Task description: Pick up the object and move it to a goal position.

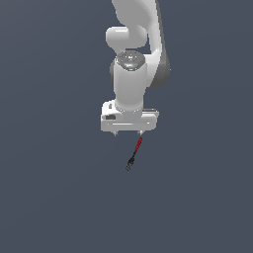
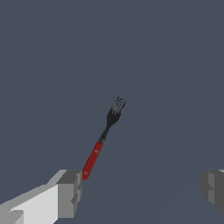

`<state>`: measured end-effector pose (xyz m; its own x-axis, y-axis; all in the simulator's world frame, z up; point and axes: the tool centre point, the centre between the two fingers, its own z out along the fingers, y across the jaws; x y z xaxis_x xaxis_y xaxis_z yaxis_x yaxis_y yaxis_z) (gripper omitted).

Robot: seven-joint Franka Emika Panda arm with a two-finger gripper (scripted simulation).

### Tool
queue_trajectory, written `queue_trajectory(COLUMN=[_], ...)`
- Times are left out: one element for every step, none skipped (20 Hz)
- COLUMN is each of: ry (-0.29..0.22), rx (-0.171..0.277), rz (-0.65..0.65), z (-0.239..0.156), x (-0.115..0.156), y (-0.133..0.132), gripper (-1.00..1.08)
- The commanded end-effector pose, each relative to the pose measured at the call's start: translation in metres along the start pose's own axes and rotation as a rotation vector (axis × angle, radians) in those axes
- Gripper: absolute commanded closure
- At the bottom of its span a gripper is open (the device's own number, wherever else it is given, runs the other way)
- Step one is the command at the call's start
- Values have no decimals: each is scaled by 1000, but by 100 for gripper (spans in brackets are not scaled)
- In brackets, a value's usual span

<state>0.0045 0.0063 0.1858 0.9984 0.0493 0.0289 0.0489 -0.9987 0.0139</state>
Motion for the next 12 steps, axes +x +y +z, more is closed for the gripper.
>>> queue_trajectory(ry=[0,0,-1,-2,-4,-6,-9,-11,-13,-15,-16,-17], rx=[0,0,0,1,2,3,4,5,6,7,8,8], rz=[0,0,-2,-4,-7,-11,-16,-21,-25,-29,-32,-34], z=[0,0,0,1,1,2,3,4,4,5,5,5], x=[0,0,0,-1,-1,-1,-2,-3,-3,-4,-4,-4], y=[0,0,0,0,1,1,1,2,2,3,3,3], gripper=[-92,-92,-92,-92,-92,-92,-92,-92,-92,-92,-92,-92])
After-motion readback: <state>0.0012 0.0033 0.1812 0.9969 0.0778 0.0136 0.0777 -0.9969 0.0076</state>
